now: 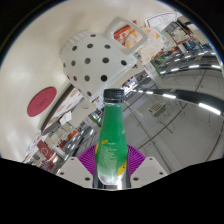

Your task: Pour water

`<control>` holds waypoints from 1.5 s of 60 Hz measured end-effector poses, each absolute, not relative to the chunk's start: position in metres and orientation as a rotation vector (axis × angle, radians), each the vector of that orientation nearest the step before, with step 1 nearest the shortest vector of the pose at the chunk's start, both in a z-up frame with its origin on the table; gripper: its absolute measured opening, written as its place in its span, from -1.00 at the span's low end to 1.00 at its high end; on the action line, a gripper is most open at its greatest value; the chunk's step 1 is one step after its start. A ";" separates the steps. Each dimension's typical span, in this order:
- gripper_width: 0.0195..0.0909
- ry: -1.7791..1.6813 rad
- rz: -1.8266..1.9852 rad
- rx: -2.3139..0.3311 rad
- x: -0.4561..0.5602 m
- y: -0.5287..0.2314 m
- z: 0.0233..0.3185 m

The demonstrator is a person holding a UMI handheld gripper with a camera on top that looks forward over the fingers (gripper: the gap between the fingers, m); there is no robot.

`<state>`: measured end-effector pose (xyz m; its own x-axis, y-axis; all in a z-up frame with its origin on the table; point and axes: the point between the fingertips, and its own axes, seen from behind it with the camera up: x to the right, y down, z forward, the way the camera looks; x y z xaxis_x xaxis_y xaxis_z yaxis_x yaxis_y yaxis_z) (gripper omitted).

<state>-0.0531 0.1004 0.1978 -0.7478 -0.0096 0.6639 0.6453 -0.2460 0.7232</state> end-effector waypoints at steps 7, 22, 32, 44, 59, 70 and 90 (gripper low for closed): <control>-0.52 -1.572 -1.999 -0.794 -0.053 0.101 0.192; -0.52 -0.886 -1.120 -1.400 -0.040 0.107 0.199; -0.51 -0.168 -0.252 -1.716 -0.031 0.105 0.163; -0.51 0.085 0.003 -1.769 0.006 0.115 0.101; -0.50 0.024 -0.066 -1.756 -0.006 0.112 0.081; -0.45 0.046 -0.098 -1.748 -0.004 0.113 0.081; 0.86 -0.007 -0.049 -1.867 -0.009 0.061 0.081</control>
